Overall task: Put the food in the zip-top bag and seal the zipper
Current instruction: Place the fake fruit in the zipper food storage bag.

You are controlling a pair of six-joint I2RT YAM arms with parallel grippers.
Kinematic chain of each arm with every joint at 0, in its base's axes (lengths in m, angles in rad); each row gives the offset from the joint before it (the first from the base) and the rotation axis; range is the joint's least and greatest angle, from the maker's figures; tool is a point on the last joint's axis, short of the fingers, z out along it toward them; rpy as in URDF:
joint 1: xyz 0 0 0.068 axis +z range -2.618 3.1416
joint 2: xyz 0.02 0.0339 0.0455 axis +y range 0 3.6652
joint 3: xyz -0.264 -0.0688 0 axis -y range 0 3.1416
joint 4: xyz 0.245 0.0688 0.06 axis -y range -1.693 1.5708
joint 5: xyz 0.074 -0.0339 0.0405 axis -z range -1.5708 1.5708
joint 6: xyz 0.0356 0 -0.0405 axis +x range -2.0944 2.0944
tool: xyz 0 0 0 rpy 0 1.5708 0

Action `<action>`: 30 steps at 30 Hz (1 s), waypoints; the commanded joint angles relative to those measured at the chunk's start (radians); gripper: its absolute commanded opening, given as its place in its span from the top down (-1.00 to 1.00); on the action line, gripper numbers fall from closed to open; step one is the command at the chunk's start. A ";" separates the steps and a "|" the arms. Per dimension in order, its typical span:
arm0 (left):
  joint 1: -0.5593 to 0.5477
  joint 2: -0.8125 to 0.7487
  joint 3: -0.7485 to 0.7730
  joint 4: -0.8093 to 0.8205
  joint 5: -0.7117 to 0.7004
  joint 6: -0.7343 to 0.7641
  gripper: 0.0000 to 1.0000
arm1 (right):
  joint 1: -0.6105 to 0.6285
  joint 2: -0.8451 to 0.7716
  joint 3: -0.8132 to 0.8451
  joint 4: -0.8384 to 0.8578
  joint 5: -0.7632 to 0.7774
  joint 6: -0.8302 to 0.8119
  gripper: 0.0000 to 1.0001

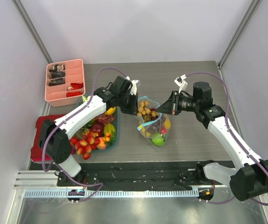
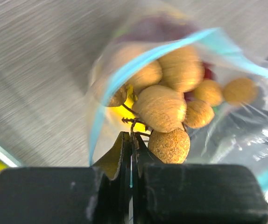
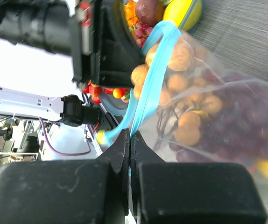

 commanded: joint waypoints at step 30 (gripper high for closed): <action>-0.110 -0.367 -0.186 0.004 0.312 1.285 -0.07 | 0.008 0.009 0.033 0.093 -0.130 -0.026 0.98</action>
